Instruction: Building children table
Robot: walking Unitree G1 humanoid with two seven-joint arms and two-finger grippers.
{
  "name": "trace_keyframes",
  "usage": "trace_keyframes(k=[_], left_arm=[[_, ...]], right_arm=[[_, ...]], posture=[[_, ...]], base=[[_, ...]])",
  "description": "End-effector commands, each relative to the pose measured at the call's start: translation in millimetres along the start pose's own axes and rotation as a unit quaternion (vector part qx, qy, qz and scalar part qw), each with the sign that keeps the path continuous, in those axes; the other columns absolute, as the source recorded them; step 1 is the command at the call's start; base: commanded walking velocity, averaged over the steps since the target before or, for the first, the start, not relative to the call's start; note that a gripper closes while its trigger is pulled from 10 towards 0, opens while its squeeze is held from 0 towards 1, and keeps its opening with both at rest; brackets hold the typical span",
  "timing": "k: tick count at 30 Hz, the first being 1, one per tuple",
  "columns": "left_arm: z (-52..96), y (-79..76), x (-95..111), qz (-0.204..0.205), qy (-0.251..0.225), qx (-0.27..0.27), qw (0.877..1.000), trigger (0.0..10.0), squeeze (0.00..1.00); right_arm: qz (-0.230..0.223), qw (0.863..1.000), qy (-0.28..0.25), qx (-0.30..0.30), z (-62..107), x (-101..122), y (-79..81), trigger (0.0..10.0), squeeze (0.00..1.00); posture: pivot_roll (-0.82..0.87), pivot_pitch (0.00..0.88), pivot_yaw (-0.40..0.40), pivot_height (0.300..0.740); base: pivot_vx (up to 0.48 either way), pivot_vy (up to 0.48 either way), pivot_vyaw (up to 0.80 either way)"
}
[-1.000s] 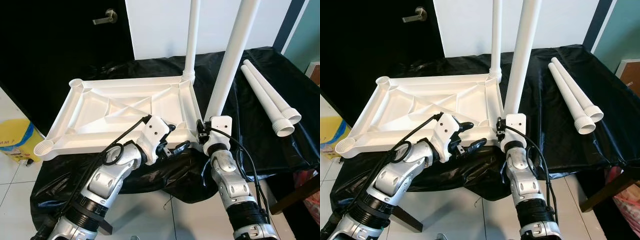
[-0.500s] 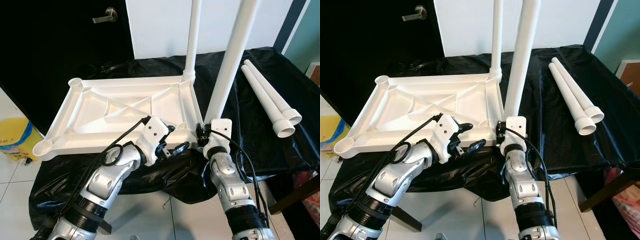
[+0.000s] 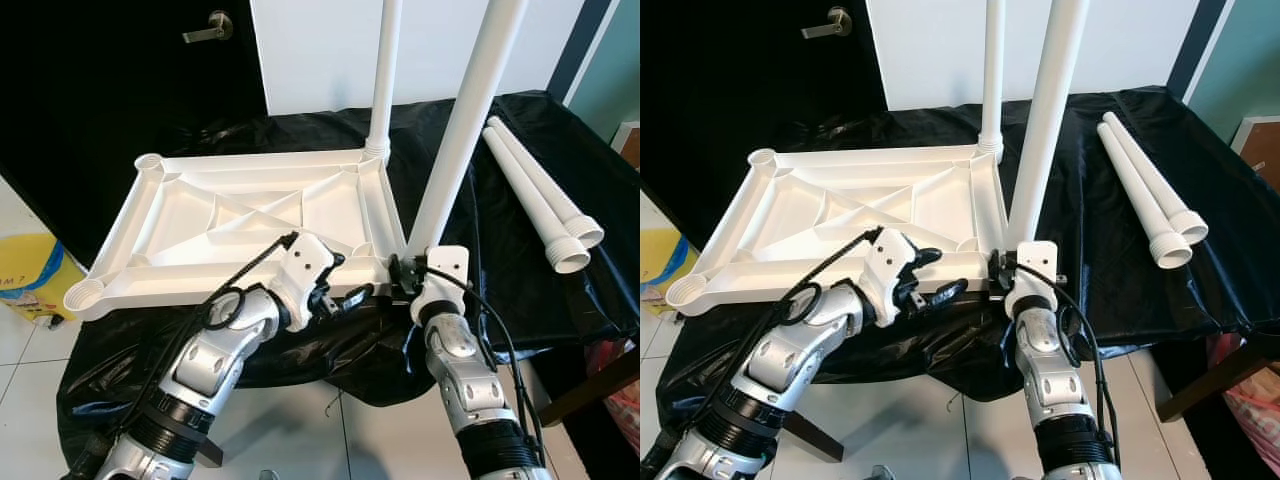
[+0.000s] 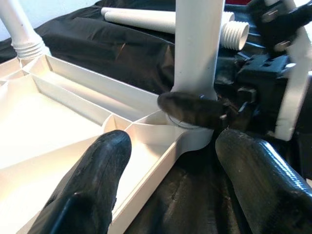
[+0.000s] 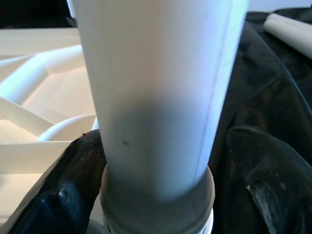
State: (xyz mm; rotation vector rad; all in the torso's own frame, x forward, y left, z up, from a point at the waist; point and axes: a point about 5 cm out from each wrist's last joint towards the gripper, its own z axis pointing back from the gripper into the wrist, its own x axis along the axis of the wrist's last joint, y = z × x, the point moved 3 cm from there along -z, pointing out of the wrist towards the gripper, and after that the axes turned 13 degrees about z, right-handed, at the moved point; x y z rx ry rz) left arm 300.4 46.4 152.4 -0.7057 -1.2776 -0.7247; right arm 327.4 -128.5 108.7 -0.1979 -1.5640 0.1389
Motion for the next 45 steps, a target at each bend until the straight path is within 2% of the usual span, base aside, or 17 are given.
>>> trace_keyframes(k=[1,6,8,9,11,18,19,27,35,38,39,41,42,43,44,45], left_arm=[[1.4,9.1,-7.4,0.005,0.017,0.025,1.0,10.0,0.0],[1.6,12.7,-8.3,0.005,0.02,0.035,0.999,10.0,0.0],[3.3,23.3,-11.3,-0.002,0.031,0.062,0.998,10.0,0.0],[3.3,23.3,-11.3,-0.002,0.031,0.062,0.998,10.0,0.0],[5.9,37.0,-18.8,-0.007,0.057,0.098,0.994,10.0,0.0],[9.6,55.7,-28.9,-0.009,0.09,0.148,0.985,10.0,0.0],[12.2,65.7,-33.1,-0.013,0.106,0.173,0.979,10.0,0.0],[17.3,77.4,-38.7,-0.025,0.128,0.19,0.973,10.0,0.0],[28.5,101.6,-48.4,-0.041,0.181,0.229,0.956,10.0,0.0],[30.9,106.7,-47.6,-0.031,0.181,0.243,0.953,10.0,0.0],[32.0,108.8,-46.5,-0.023,0.179,0.249,0.952,9.5,0.0],[32.7,110.1,-45.7,-0.018,0.177,0.253,0.951,9.5,0.0],[33.6,112.1,-44.5,-0.014,0.174,0.259,0.95,3.5,0.0],[33.6,112.1,-44.5,-0.014,0.174,0.259,0.95,3.5,0.0],[34.8,114.4,-42.5,-0.014,0.169,0.266,0.949,0.0,0.0],[35.4,115.9,-40.8,-0.014,0.164,0.269,0.949,0.0,0.0]], right_arm=[[-0.003,1.0,-0.014,0.007,4.3,1.5,-1.6,10.0,0.0],[0.0,1.0,-0.02,0.012,7.0,1.9,-2.3,10.0,0.0],[0.008,0.999,-0.03,0.021,12.2,2.9,-3.9,10.0,0.0],[0.008,0.999,-0.03,0.021,12.2,2.9,-3.9,10.0,0.0],[0.014,0.999,-0.031,0.017,17.2,1.2,-7.4,10.0,0.0],[0.014,0.999,-0.029,0.007,22.4,-0.8,-11.7,10.0,0.0],[0.012,0.999,-0.029,0.004,24.9,-1.0,-12.1,10.0,0.0],[0.014,0.999,-0.029,0.0,27.6,-1.6,-14.6,10.0,0.0],[0.017,0.999,-0.031,0.003,29.2,-1.3,-15.9,10.0,0.0],[0.017,0.999,-0.032,0.005,28.9,-1.1,-14.7,10.0,0.0],[0.016,0.999,-0.032,0.006,28.5,-0.8,-13.8,10.0,0.0],[0.016,0.999,-0.032,0.006,28.3,-0.5,-13.1,10.0,0.0],[0.016,0.999,-0.033,0.007,28.1,-0.1,-12.5,10.0,0.0],[0.016,0.999,-0.033,0.007,28.1,-0.1,-12.5,10.0,0.0],[0.015,0.999,-0.033,0.007,27.9,0.2,-11.9,10.0,0.0],[0.014,0.999,-0.034,0.006,27.7,0.4,-11.6,10.0,0.0]], posture=[[-0.09,0.0,0.011,0.74],[-0.09,0.0,0.012,0.74],[-0.11,0.0,0.02,0.74],[-0.11,0.0,0.02,0.74],[-0.13,0.01,0.038,0.74],[-0.14,0.022,0.057,0.74],[-0.15,0.026,0.067,0.74],[-0.16,0.028,0.076,0.74],[-0.17,0.022,0.093,0.74],[-0.17,0.022,0.093,0.74],[-0.17,0.022,0.096,0.74],[-0.17,0.022,0.096,0.74],[-0.17,0.022,0.098,0.74],[-0.17,0.022,0.098,0.74],[-0.17,0.021,0.1,0.74],[-0.17,0.021,0.1,0.74]], base=[[0.0,0.0,0.0],[0.0,0.0,0.0],[0.0,0.0,0.0],[0.0,0.0,0.0],[0.0,0.0,0.0],[0.0,0.0,0.0],[0.0,0.0,0.0],[0.0,0.0,0.0],[0.0,0.0,0.0],[0.0,0.0,0.0],[0.0,0.0,0.0],[0.0,0.0,0.0],[0.0,0.0,0.0],[0.0,0.0,0.0],[0.0,0.0,0.0],[0.0,0.0,0.0]])
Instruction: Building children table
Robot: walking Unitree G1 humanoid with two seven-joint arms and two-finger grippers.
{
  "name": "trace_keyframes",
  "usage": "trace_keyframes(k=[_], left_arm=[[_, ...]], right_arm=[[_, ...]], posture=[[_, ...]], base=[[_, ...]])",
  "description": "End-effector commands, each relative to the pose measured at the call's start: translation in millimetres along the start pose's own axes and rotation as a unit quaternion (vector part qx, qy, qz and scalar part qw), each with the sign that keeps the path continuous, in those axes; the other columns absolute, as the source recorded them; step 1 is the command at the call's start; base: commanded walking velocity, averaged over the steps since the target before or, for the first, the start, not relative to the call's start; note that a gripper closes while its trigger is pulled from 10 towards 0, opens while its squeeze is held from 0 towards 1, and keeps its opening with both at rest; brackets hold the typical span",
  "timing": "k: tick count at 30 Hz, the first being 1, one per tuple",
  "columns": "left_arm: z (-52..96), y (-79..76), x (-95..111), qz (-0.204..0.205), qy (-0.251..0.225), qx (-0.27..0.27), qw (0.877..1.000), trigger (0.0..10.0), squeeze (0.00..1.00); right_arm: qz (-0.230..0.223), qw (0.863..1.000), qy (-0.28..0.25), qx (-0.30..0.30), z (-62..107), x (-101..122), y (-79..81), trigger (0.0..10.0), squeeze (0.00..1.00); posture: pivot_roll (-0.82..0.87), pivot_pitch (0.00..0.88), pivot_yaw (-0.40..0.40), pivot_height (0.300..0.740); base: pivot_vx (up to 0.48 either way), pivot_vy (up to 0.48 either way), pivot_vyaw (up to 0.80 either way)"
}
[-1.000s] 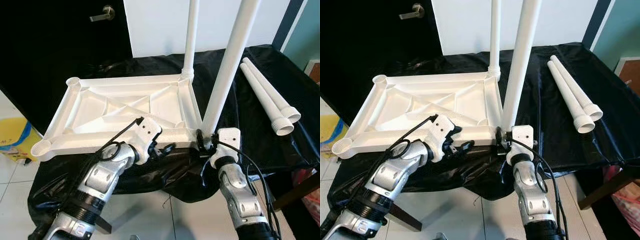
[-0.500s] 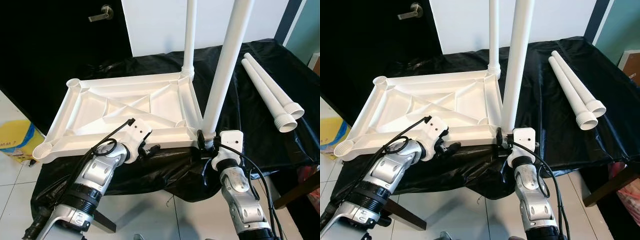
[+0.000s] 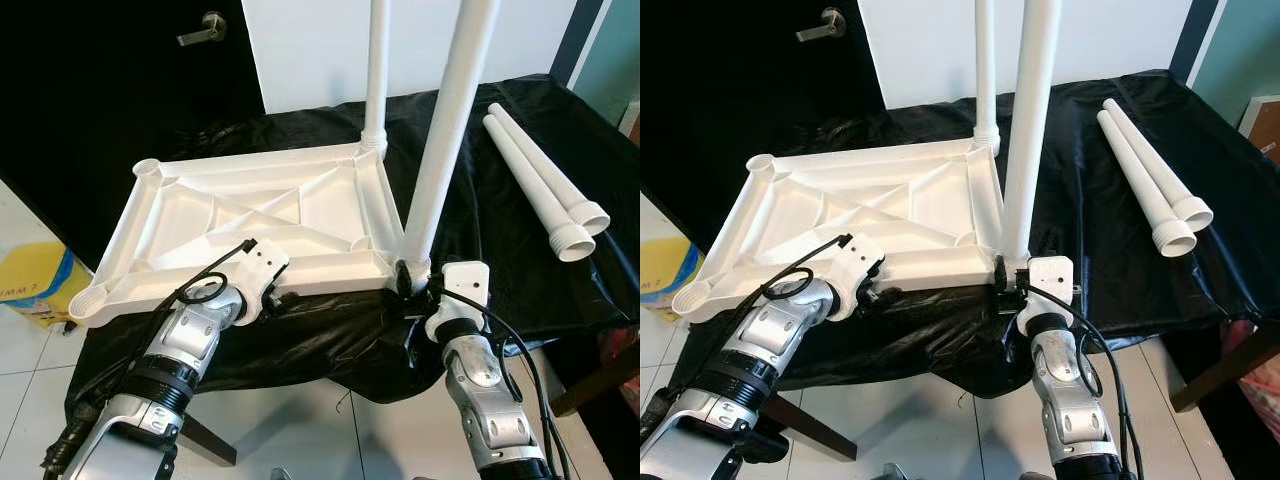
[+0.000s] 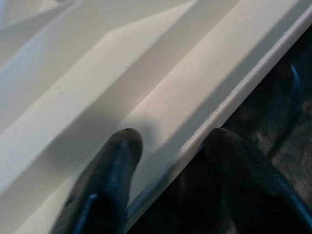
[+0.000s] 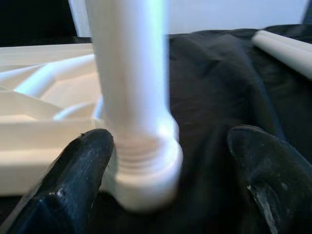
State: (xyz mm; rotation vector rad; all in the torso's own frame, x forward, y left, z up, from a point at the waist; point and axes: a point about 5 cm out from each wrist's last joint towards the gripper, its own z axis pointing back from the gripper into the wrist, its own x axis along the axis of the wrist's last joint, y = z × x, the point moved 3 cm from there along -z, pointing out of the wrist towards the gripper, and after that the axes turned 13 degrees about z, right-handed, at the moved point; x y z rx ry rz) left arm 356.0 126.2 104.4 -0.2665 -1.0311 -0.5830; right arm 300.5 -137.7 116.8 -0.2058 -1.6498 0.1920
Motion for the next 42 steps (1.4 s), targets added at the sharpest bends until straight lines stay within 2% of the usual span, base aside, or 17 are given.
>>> trace_keyframes(k=[1,6,16,17,19,20,21,22,26,29,34,38,42], left_arm=[[4.4,23.7,2.4,0.01,-0.015,0.098,0.995,0.0,0.0],[5.4,26.7,7.2,0.016,-0.029,0.105,0.994,0.0,0.0],[2.3,19.5,9.1,0.014,-0.032,0.092,0.995,0.0,0.0],[-0.2,12.9,9.3,0.012,-0.033,0.076,0.996,3.9,0.0],[-0.2,12.9,9.3,0.012,-0.033,0.076,0.996,3.9,0.0],[-2.1,8.4,9.8,0.011,-0.033,0.062,0.997,8.9,0.0],[-2.1,8.4,9.8,0.011,-0.033,0.062,0.997,8.9,0.0],[-2.5,7.2,13.5,0.023,-0.044,0.051,0.997,10.0,1.0],[-2.5,7.2,13.5,0.023,-0.044,0.051,0.997,10.0,1.0],[-1.8,8.1,18.9,0.042,-0.058,0.031,0.997,10.0,1.0],[-2.2,7.9,20.1,0.043,-0.056,0.009,0.997,10.0,1.0],[0.1,10.5,26.0,0.064,-0.07,-0.008,0.995,10.0,1.0],[-0.1,15.0,23.4,0.053,-0.061,-0.003,0.997,10.0,1.0]], right_arm=[[-0.003,1.0,0.012,-0.003,1.7,-5.3,0.3,10.0,0.0],[-0.006,1.0,0.012,-0.005,0.9,-4.8,1.4,10.0,0.0],[-0.006,1.0,0.011,-0.005,-0.6,-4.3,2.5,10.0,0.0],[-0.006,1.0,0.011,-0.005,-1.3,-4.1,2.5,10.0,0.0],[-0.006,1.0,0.011,-0.005,-1.3,-4.1,2.5,10.0,0.0],[-0.006,1.0,0.01,-0.005,-1.9,-3.9,2.5,10.0,0.0],[-0.006,1.0,0.01,-0.005,-1.9,-3.9,2.5,10.0,0.0],[-0.005,1.0,0.01,-0.004,-2.2,-4.0,2.8,10.0,0.0],[-0.005,1.0,0.01,-0.004,-2.2,-4.0,2.8,10.0,0.0],[-0.004,1.0,0.01,-0.002,-1.9,-4.5,3.3,10.0,0.0],[-0.002,1.0,0.007,0.007,0.4,-4.8,3.8,10.0,0.0],[0.007,1.0,0.002,0.029,4.8,-6.2,6.3,10.0,0.0],[0.009,0.999,0.003,0.037,6.1,-7.5,7.0,10.0,0.0]], posture=[[-0.17,0.021,0.1,0.74],[-0.17,0.018,0.101,0.74],[-0.17,0.014,0.099,0.74],[-0.17,0.013,0.099,0.74],[-0.17,0.013,0.099,0.74],[-0.17,0.012,0.097,0.74],[-0.17,0.012,0.097,0.74],[-0.16,0.011,0.097,0.74],[-0.16,0.011,0.097,0.74],[-0.17,0.009,0.104,0.74],[-0.17,0.009,0.108,0.74],[-0.17,0.01,0.109,0.74],[-0.17,0.01,0.109,0.74]], base=[[0.0,0.0,0.0],[0.0,0.0,0.0],[0.0,0.0,0.0],[0.0,0.0,0.0],[0.0,0.0,0.0],[0.0,0.0,0.0],[0.0,0.0,0.0],[0.0,0.0,0.0],[0.0,0.0,0.0],[0.0,0.0,0.0],[0.0,0.0,0.0],[0.0,0.0,0.0],[0.0,0.0,0.0]])
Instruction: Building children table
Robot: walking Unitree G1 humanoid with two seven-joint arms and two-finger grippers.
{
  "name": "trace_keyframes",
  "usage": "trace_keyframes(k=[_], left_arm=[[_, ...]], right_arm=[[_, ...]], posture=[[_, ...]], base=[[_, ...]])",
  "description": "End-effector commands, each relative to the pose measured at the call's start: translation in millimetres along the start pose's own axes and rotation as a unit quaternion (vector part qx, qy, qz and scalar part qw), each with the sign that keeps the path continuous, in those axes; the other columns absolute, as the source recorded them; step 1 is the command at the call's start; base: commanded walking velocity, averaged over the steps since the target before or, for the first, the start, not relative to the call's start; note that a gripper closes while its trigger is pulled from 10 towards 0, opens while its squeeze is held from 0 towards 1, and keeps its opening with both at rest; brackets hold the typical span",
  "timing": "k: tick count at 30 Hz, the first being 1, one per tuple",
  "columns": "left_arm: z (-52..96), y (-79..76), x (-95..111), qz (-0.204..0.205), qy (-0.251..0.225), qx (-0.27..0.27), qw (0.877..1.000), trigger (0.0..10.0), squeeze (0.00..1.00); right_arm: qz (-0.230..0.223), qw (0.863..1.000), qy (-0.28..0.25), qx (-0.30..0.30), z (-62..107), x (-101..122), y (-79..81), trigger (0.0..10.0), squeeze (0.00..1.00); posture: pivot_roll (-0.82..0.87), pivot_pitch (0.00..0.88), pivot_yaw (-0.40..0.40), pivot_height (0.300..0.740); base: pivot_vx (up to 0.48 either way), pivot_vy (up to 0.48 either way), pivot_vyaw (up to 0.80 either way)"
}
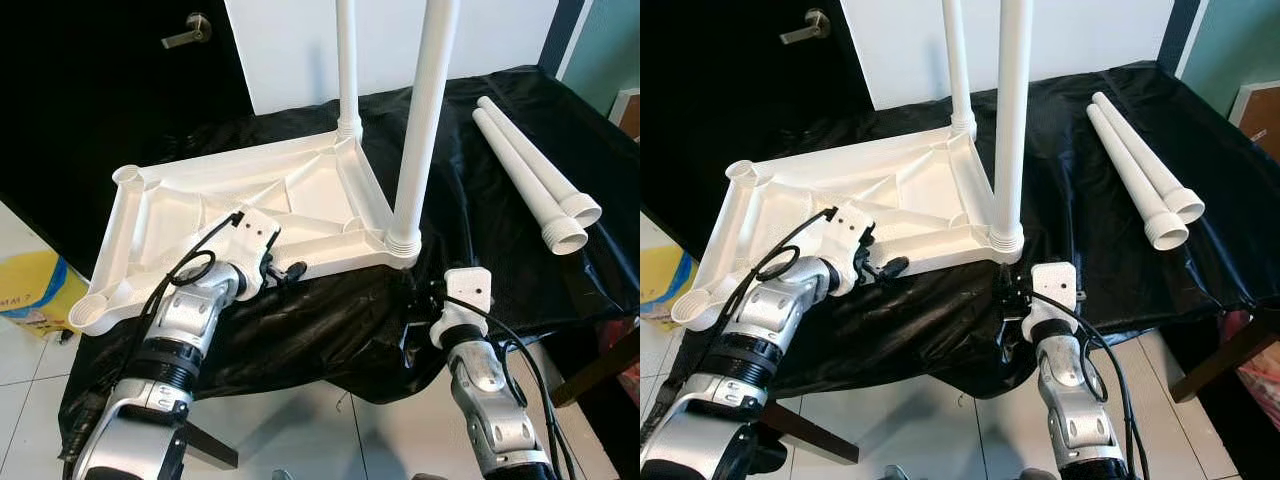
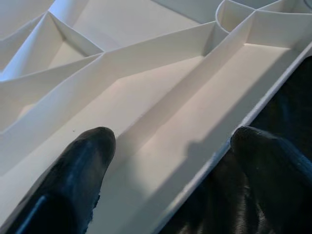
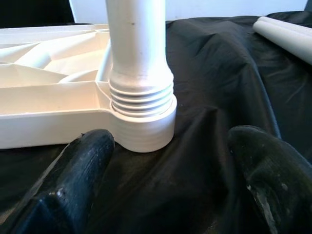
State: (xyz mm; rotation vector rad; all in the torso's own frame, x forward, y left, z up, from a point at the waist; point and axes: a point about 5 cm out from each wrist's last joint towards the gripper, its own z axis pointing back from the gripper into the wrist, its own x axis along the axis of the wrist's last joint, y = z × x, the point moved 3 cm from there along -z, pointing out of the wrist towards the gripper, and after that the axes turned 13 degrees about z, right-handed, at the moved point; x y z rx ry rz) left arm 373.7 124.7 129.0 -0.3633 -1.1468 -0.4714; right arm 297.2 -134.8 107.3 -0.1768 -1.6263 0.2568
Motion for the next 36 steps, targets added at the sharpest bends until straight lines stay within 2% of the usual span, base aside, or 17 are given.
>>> trace_keyframes(k=[1,7,11,12,16,17,23,25,31,33,36], left_arm=[[1.7,6.4,-5.9,0.0,0.013,-0.005,1.0,10.0,1.0],[1.4,6.2,-8.0,0.005,0.017,-0.012,1.0,10.0,1.0],[0.1,3.8,-10.7,0.04,0.023,-0.042,0.998,10.0,1.0],[-0.3,1.4,-11.4,0.052,0.025,-0.056,0.997,10.0,0.95],[-0.6,-0.2,-12.2,0.06,0.027,-0.064,0.996,10.0,0.95],[-0.7,-3.8,-15.9,0.066,0.037,-0.076,0.994,10.0,0.0],[-1.5,-6.6,-24.0,0.066,0.059,-0.081,0.993,10.0,0.0],[-1.6,-8.5,-32.8,0.054,0.08,-0.088,0.991,10.0,0.0],[1.5,-16.1,-37.9,0.037,0.092,-0.118,0.988,10.0,0.0],[1.5,-16.1,-37.9,0.037,0.092,-0.118,0.988,10.0,0.0],[-2.0,-10.9,-44.6,0.041,0.109,-0.087,0.989,10.0,0.0]], right_arm=[[0.0,1.0,-0.004,0.011,2.5,0.1,2.8,10.0,0.0],[0.002,1.0,-0.003,0.015,3.0,-0.5,3.5,10.0,0.0],[0.003,1.0,-0.002,0.022,2.0,-1.0,5.8,10.0,0.0],[0.003,1.0,-0.002,0.024,1.4,-0.9,7.0,10.0,0.0],[0.003,1.0,-0.002,0.026,1.2,-0.8,8.1,10.0,0.0],[0.003,1.0,-0.002,0.027,1.2,-0.9,8.5,10.0,0.0],[0.004,1.0,-0.002,0.028,0.6,-1.2,8.0,10.0,0.0],[0.006,1.0,-0.002,0.029,-0.2,-1.3,6.8,10.0,0.0],[0.008,1.0,-0.003,0.03,-0.7,-1.1,5.5,10.0,0.0],[0.008,1.0,-0.003,0.03,-0.7,-1.1,5.5,10.0,0.0],[0.01,0.999,-0.004,0.032,-1.6,-0.5,6.1,10.0,0.0]], posture=[[-0.17,0.01,0.108,0.74],[-0.17,0.01,0.106,0.74],[-0.18,0.008,0.105,0.74],[-0.18,0.009,0.105,0.74],[-0.18,0.009,0.105,0.74],[-0.18,0.008,0.105,0.74],[-0.18,0.005,0.104,0.74],[-0.19,0.004,0.102,0.74],[-0.19,0.001,0.1,0.74],[-0.19,0.001,0.1,0.74],[-0.19,0.0,0.098,0.74]], base=[[0.0,0.0,0.0],[0.0,0.0,0.0],[0.0,0.0,0.0],[0.0,0.0,0.0],[0.0,0.0,0.0],[0.0,0.0,0.0],[0.0,0.0,0.0],[0.0,0.0,0.0],[0.0,0.0,0.0],[0.0,0.0,0.0],[0.0,0.0,0.0]])
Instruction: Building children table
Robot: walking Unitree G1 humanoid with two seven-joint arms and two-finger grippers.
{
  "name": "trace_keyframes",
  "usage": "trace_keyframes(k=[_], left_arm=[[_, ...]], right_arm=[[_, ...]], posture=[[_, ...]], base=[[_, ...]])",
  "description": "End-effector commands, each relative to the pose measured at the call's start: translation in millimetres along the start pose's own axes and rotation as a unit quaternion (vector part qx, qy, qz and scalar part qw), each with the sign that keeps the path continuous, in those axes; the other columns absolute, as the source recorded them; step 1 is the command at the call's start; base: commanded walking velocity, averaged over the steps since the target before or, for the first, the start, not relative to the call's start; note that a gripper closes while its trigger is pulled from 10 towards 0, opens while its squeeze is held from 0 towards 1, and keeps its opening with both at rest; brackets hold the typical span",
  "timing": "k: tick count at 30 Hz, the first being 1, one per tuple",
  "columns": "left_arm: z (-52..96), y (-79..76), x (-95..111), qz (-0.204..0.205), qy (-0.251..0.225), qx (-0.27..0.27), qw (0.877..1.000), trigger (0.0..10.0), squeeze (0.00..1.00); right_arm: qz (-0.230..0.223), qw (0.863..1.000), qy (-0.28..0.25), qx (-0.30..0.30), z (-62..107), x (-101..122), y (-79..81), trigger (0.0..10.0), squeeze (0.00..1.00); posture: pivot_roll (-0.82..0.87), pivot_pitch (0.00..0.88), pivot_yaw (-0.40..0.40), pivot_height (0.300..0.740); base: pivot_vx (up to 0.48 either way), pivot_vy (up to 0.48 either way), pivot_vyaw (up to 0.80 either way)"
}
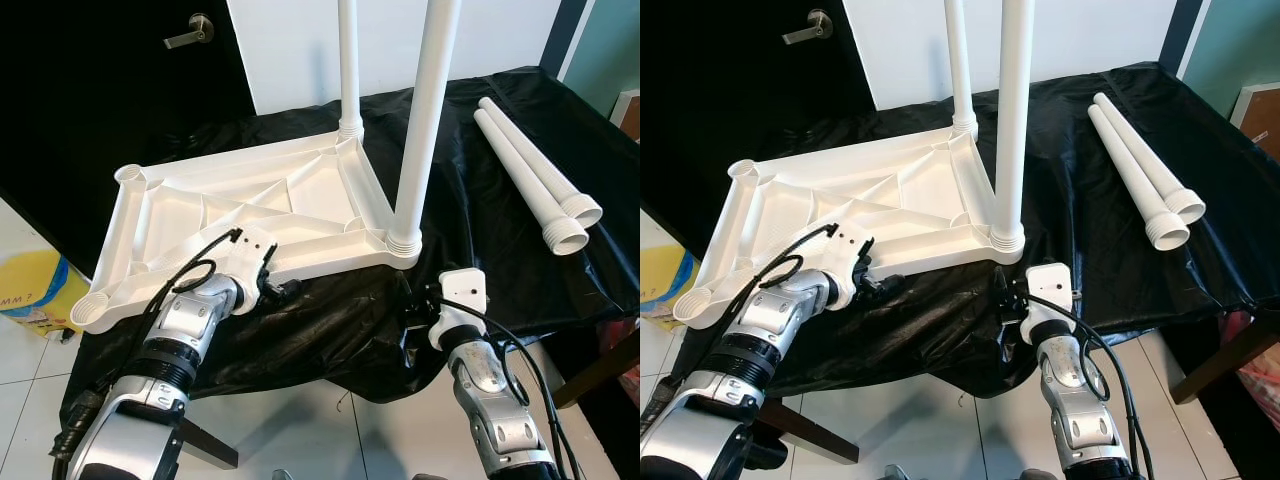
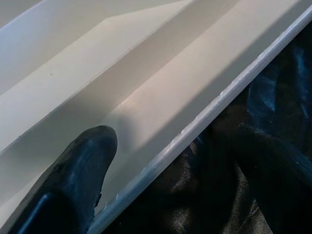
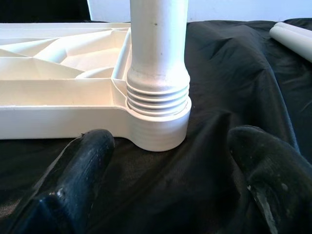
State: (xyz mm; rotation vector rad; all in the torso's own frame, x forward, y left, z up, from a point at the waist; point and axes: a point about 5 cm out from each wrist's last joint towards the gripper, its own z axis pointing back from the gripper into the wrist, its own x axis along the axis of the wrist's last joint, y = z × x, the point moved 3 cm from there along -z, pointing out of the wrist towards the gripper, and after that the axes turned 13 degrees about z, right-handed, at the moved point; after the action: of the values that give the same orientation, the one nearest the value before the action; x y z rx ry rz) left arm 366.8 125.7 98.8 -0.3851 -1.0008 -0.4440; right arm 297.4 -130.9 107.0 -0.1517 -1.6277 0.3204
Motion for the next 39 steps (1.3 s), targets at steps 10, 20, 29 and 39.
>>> trace_keyframes(k=[10,20,29,39], left_arm=[[-8.1,-2.4,-20.1,0.033,0.066,-0.025,0.997,10.0,0.0],[-9.2,-12.3,-28.6,0.018,0.076,-0.043,0.996,0.0,0.0],[-13.9,-36.1,-34.3,0.011,0.077,-0.076,0.994,0.0,0.0],[-16.3,-49.7,-29.3,-0.003,0.057,-0.081,0.995,10.0,0.0]], right_arm=[[0.001,1.0,-0.003,0.008,-3.8,1.1,3.6,10.0,0.0],[0.004,1.0,-0.002,0.006,-2.7,0.2,1.8,10.0,0.0],[0.008,1.0,-0.004,0.006,-4.7,1.0,-1.3,10.0,0.0],[0.008,1.0,-0.005,0.002,-8.6,2.1,-2.9,10.0,0.0]], posture=[[-0.2,0.0,0.104,0.74],[-0.21,0.0,0.105,0.74],[-0.2,0.0,0.1,0.74],[-0.19,0.009,0.091,0.74]], base=[[0.0,0.0,0.0],[0.0,0.0,0.0],[0.0,0.0,0.0],[0.0,0.0,0.0]])
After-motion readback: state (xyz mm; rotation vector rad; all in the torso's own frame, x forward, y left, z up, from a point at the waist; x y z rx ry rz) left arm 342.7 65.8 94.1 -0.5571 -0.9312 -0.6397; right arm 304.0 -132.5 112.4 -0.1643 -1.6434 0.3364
